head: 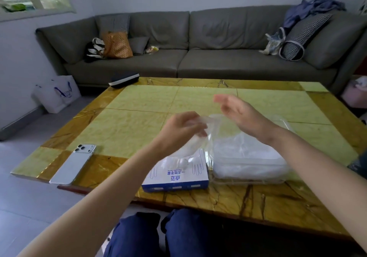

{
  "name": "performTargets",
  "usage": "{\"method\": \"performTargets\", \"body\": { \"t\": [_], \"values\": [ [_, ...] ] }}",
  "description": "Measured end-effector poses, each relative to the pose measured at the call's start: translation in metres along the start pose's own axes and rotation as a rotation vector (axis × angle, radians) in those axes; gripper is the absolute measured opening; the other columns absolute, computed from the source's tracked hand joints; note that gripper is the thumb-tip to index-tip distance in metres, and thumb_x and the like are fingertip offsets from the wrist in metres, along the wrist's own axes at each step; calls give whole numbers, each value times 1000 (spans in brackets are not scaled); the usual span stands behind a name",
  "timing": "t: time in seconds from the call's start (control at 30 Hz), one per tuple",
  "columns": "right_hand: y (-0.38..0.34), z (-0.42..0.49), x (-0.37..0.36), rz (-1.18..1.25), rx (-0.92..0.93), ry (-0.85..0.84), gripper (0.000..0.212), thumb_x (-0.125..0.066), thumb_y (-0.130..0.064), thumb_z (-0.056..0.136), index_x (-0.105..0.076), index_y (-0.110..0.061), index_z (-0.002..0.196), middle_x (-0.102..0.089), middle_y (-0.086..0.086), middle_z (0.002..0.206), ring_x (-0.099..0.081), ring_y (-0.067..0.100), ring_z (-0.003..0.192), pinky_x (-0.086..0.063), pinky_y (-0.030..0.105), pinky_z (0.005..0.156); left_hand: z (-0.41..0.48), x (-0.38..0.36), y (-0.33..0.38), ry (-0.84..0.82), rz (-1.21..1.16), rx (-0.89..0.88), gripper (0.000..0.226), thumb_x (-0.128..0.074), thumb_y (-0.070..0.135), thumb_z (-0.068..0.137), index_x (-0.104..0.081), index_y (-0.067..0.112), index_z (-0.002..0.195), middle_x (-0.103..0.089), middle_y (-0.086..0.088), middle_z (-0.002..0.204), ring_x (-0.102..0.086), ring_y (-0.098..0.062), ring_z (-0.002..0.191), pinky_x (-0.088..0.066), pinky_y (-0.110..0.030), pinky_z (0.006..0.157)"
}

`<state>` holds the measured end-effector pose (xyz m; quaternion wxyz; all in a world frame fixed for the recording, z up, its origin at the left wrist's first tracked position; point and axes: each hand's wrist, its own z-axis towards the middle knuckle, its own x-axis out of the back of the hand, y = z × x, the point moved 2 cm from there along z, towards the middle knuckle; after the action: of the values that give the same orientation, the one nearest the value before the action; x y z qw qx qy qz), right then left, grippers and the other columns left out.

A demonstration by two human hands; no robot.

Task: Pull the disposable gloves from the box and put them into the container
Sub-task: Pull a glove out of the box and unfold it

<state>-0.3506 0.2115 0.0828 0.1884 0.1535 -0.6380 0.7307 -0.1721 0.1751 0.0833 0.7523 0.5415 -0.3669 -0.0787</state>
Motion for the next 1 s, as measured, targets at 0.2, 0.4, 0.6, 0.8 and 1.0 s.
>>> {"method": "performTargets", "body": {
  "t": [0.2,0.4,0.6,0.8,1.0],
  "values": [
    [-3,-1,-15,-177,54,-187,43,-74,-41,69,-59,-26,107,-60,-16,96,-55,-7,85,-44,10,75,7,18,7,-50,-226,65,12,-57,17,88,-61,13,77,-61,-2,72,-59,-13,65,-49,-21,60],
    [10,2,-6,-174,-18,-88,11,-62,-15,89,-63,-9,98,-65,-1,80,-63,4,67,-50,13,68,25,41,-10,72,-118,259,42,-36,22,101,-59,11,67,-70,2,64,-63,-17,70,-50,-30,77],
    [24,12,25,-402,-52,138,21,-45,-26,99,-54,-7,100,-68,-5,82,-60,-5,62,-51,23,67,54,27,-7,123,61,180,18,-49,16,97,-65,17,89,-66,7,81,-57,-6,70,-44,-16,67],
    [23,3,68,-462,353,763,5,-58,-3,92,-55,0,94,-63,6,82,-58,17,73,-36,18,59,77,12,35,406,-58,-173,10,-66,6,80,-66,15,76,-64,4,77,-56,-4,70,-46,-18,66],
    [61,-21,85,-694,252,533,16,-58,8,84,-67,-5,85,-66,9,84,-62,26,81,-46,29,72,87,-13,3,205,335,-220,17,-74,20,77,-60,29,78,-60,8,97,-52,-14,101,-41,-33,92]
  ]
}}
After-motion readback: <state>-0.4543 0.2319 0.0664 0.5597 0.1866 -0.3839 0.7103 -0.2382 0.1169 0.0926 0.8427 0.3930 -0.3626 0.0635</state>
